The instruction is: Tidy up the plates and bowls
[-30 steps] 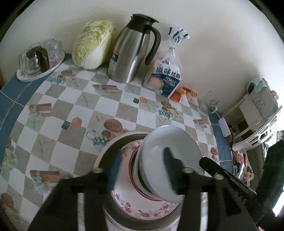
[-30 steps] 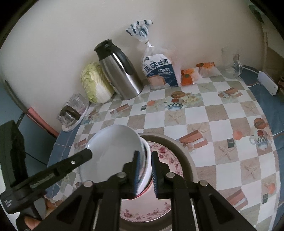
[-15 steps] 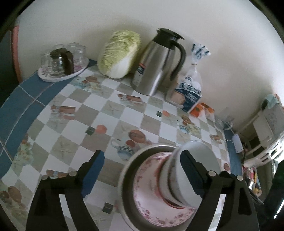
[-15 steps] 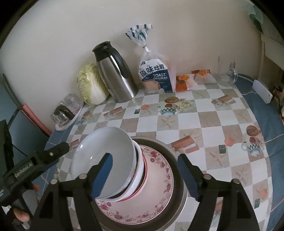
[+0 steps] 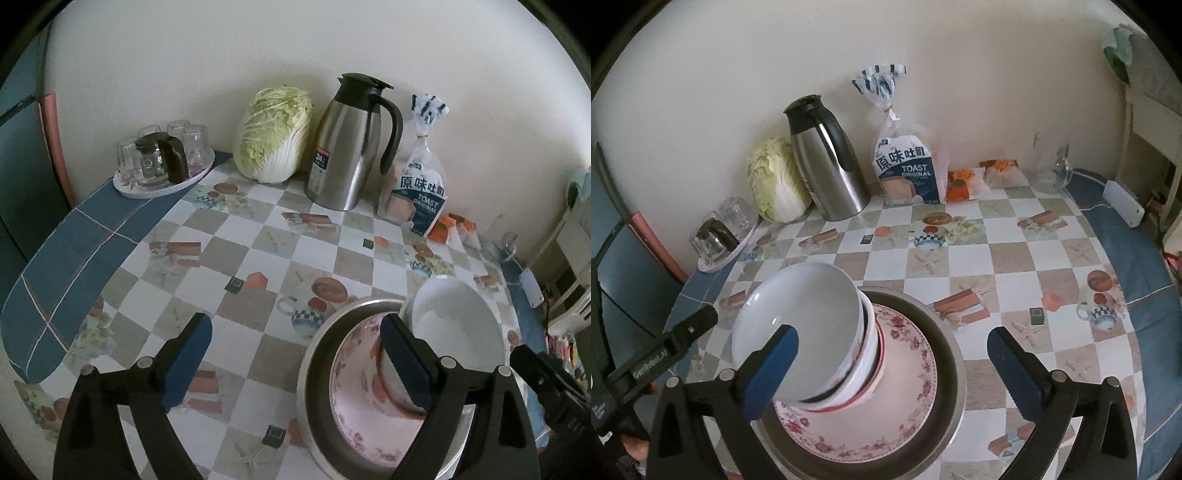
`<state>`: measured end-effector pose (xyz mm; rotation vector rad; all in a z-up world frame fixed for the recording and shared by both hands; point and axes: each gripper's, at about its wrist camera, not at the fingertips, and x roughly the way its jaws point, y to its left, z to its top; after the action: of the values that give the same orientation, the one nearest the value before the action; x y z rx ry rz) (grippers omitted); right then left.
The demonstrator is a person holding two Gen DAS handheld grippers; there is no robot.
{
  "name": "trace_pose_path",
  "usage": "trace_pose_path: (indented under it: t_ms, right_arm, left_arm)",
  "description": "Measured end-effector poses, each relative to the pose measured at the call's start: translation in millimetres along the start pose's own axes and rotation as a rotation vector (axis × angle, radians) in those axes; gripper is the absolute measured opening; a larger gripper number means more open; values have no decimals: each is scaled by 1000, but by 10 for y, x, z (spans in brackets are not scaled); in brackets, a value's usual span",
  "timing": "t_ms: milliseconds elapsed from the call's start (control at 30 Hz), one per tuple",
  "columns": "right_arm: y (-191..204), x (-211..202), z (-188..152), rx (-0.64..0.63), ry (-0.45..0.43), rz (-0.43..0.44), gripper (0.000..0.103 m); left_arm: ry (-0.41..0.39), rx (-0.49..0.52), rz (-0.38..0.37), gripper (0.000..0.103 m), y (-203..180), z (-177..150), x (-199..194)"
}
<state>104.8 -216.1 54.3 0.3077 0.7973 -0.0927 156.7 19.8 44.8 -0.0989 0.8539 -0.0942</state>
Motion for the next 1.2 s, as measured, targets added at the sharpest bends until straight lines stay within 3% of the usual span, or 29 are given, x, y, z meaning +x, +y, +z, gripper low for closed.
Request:
trace_pose_path:
  t_ms: [433, 767, 1200]
  right_arm:
    - [-55, -306, -451, -11, -47, -39, 103]
    - [-82, -347, -747, -12, -2, -83, 103]
    - [-43, -383, -881, -35, 23, -110, 103]
  left_arm:
    - [-21, 82, 94, 93, 61, -361, -346]
    - [73, 124, 97, 93, 98, -644, -306]
    - [98, 214, 80, 93, -71, -703, -281]
